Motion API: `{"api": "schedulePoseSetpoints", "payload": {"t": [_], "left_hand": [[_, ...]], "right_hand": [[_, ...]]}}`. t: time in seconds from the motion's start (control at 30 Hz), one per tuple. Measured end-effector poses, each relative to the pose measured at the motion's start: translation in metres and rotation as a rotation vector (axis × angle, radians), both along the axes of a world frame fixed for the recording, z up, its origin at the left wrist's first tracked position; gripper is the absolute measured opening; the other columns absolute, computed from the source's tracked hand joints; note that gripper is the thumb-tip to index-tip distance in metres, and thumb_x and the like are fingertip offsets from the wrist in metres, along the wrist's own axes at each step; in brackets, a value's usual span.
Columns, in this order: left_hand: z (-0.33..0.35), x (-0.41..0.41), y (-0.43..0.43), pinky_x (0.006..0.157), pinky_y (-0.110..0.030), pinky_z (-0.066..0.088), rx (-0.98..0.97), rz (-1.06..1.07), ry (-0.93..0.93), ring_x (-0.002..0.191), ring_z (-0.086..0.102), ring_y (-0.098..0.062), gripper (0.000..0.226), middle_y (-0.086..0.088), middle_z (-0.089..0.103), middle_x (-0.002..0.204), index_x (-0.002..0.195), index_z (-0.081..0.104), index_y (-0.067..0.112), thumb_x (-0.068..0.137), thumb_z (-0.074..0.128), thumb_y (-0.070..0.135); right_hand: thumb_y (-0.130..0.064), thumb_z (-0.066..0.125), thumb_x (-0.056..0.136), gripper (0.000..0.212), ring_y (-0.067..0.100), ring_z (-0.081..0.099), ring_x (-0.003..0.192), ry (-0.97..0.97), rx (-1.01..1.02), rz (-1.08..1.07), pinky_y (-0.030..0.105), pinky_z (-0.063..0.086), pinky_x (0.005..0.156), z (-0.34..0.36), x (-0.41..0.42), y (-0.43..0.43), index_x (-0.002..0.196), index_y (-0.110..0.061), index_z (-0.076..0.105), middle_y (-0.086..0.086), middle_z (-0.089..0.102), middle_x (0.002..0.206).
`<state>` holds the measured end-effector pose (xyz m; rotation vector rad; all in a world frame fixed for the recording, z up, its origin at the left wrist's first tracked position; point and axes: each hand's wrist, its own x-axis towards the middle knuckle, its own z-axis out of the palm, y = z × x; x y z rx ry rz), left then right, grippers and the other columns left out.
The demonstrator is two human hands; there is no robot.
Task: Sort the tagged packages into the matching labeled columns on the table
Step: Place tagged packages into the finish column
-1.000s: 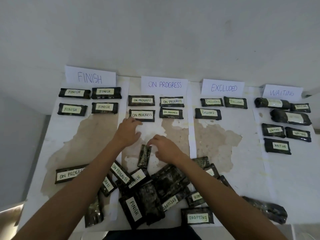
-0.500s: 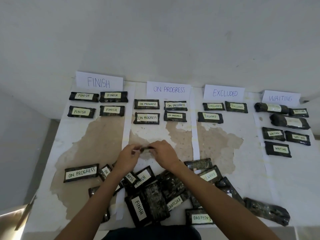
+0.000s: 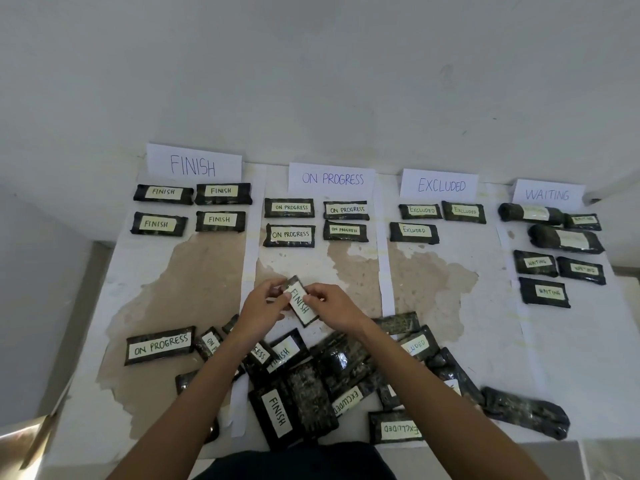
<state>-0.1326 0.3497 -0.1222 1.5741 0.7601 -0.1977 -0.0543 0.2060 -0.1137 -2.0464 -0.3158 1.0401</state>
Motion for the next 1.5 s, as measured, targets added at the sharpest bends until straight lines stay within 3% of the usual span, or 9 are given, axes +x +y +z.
{"api": "schedulePoseSetpoints", "payload": {"t": [0.1, 0.23, 0.43, 0.57, 0.67, 0.83, 1.07, 1.27, 1.5], "left_hand": [[0.000, -0.004, 0.011, 0.071, -0.027, 0.055, -0.010, 0.042, -0.034, 0.093, 0.062, -0.017, 0.026, -0.007, 0.061, 0.109, 0.115, 0.059, 0.019, 0.091, 0.057, 0.012], [0.000, -0.009, 0.028, 0.067, -0.025, 0.056, -0.053, 0.194, -0.033, 0.093, 0.065, -0.024, 0.023, -0.013, 0.062, 0.105, 0.115, 0.058, 0.011, 0.092, 0.054, 0.008], [-0.001, -0.013, 0.065, 0.067, -0.021, 0.055, -0.054, 0.355, -0.030, 0.084, 0.065, -0.016, 0.025, -0.013, 0.063, 0.104, 0.117, 0.055, 0.008, 0.092, 0.054, 0.008], [-0.006, -0.011, 0.100, 0.080, -0.029, 0.048, 0.218, 0.339, 0.016, 0.095, 0.057, -0.015, 0.035, -0.003, 0.060, 0.116, 0.127, 0.051, 0.015, 0.092, 0.055, 0.016], [-0.013, -0.010, 0.130, 0.083, -0.028, 0.043, 0.418, 0.263, 0.057, 0.104, 0.053, -0.018, 0.043, -0.005, 0.054, 0.122, 0.132, 0.046, 0.013, 0.091, 0.055, 0.018], [-0.033, -0.025, 0.175, 0.096, -0.043, 0.045, 0.623, 0.038, 0.118, 0.113, 0.050, -0.031, 0.045, -0.014, 0.052, 0.125, 0.129, 0.050, 0.011, 0.085, 0.058, 0.012], [-0.039, -0.045, 0.191, 0.097, -0.040, 0.043, 0.667, -0.103, 0.122, 0.112, 0.053, -0.031, 0.040, -0.016, 0.056, 0.121, 0.124, 0.056, 0.008, 0.084, 0.058, 0.007], [-0.029, -0.087, 0.182, 0.096, -0.040, 0.042, 0.699, -0.146, 0.137, 0.111, 0.051, -0.030, 0.037, -0.010, 0.058, 0.118, 0.121, 0.059, 0.012, 0.084, 0.061, 0.010], [-0.035, -0.147, 0.162, 0.085, -0.042, 0.044, 0.820, -0.364, 0.248, 0.104, 0.050, -0.031, 0.057, -0.008, 0.056, 0.118, 0.120, 0.060, 0.019, 0.065, 0.075, 0.018]], "right_hand": [[-0.026, 0.053, 0.095, 0.028, 0.013, 0.054, 0.084, -0.098, -0.043, 0.128, 0.027, 0.043, 0.074, 0.003, -0.002, 0.010, 0.119, -0.016, 0.062, 0.000, 0.060, 0.099], [-0.035, 0.074, 0.076, 0.064, 0.014, 0.049, 0.105, -0.379, -0.085, 0.251, 0.030, 0.046, 0.089, 0.007, -0.005, 0.033, 0.132, -0.020, 0.048, 0.002, 0.049, 0.116], [-0.018, 0.070, 0.078, 0.053, 0.030, 0.048, 0.099, -0.761, -0.088, 0.440, 0.042, 0.048, 0.080, -0.003, -0.004, 0.086, 0.127, -0.010, 0.054, 0.014, 0.049, 0.112], [-0.009, 0.071, 0.074, 0.049, 0.035, 0.048, 0.096, -0.850, -0.113, 0.464, 0.046, 0.047, 0.080, -0.016, 0.006, 0.134, 0.121, -0.006, 0.059, 0.016, 0.054, 0.109], [-0.008, 0.066, 0.078, 0.042, 0.034, 0.046, 0.103, -0.851, -0.158, 0.480, 0.045, 0.043, 0.087, -0.027, 0.017, 0.170, 0.120, -0.007, 0.059, 0.014, 0.054, 0.114], [-0.013, 0.061, 0.085, 0.042, 0.031, 0.041, 0.111, -0.783, -0.248, 0.560, 0.040, 0.039, 0.091, -0.047, 0.033, 0.203, 0.126, -0.009, 0.053, 0.013, 0.049, 0.124], [-0.021, 0.064, 0.083, 0.049, 0.030, 0.040, 0.113, -0.747, -0.314, 0.601, 0.040, 0.037, 0.092, -0.052, 0.040, 0.203, 0.130, -0.014, 0.049, 0.013, 0.046, 0.125], [-0.020, 0.059, 0.083, 0.051, 0.028, 0.039, 0.110, -0.761, -0.199, 0.551, 0.038, 0.037, 0.090, -0.033, 0.022, 0.195, 0.132, -0.016, 0.047, 0.011, 0.045, 0.124], [-0.019, 0.060, 0.082, 0.054, 0.026, 0.037, 0.117, -0.632, -0.085, 0.580, 0.038, 0.036, 0.099, -0.012, -0.016, 0.180, 0.134, -0.016, 0.046, 0.008, 0.042, 0.126]]}}
